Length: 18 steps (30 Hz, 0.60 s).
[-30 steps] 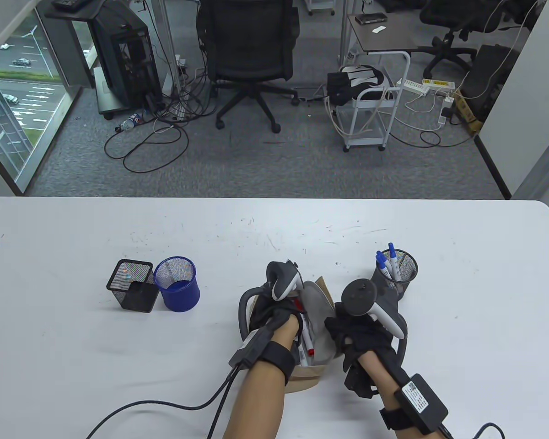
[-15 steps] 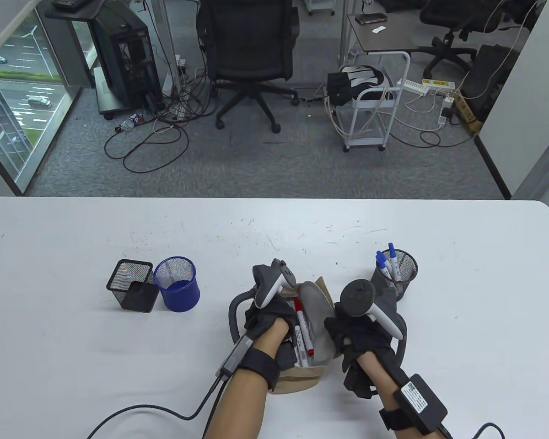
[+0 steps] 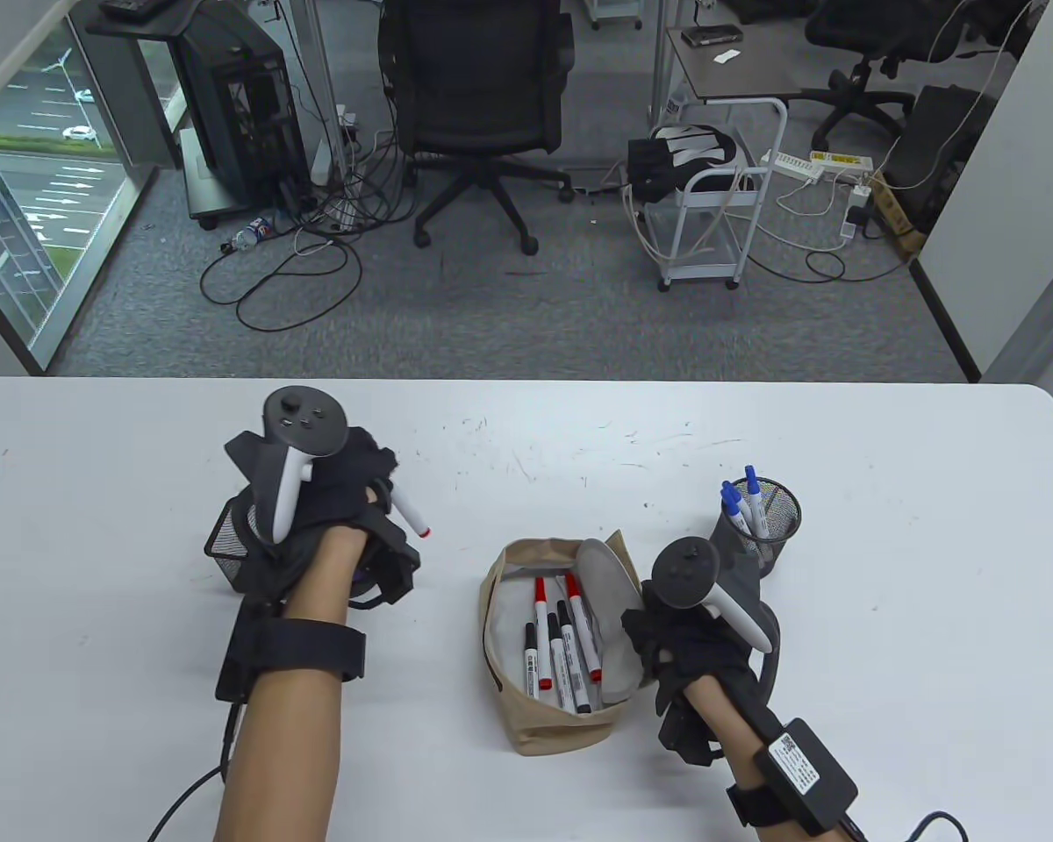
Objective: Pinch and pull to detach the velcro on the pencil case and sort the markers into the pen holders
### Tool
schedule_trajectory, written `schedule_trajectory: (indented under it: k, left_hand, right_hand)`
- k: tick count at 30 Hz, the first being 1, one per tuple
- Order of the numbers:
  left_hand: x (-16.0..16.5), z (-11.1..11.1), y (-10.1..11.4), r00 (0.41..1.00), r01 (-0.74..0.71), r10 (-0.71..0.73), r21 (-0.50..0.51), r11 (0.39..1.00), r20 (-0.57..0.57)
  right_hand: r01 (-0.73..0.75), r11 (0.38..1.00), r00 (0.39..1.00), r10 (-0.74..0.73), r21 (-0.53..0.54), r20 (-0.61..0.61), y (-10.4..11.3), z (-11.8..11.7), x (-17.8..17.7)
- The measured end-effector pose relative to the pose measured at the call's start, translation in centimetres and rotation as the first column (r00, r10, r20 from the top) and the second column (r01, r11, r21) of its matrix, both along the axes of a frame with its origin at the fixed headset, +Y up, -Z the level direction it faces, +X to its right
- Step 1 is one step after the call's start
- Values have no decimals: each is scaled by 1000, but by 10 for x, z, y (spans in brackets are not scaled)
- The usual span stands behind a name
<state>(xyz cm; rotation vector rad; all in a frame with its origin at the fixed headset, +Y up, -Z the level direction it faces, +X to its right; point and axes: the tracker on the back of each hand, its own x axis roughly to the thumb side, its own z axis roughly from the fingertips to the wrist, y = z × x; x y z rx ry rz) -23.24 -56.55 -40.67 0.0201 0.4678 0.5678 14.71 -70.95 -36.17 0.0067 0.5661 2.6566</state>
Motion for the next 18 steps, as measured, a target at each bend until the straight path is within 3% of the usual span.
schedule_trajectory:
  k: [4,9,13,18]
  left_hand:
    - [-29,1,-11,987,124,-123,4,992,-100]
    - [-35,0,-25,990,106,-109,-36,994,-91]
    - [-12,0,-13,990,139,-140,-50,989,-10]
    - [47,3,3,985,55,-37,-107,993,168]
  right_hand:
    - [3,1000,1000,-3,-3,-2,0,0,0]
    - [1,1000,1000,-1,-4,-3,0,0,-1]
    - [-4,1000,1000,4,1,-3,0,0,-1]
    - [-6,1000,1000,6,4,-2,0,1,-2]
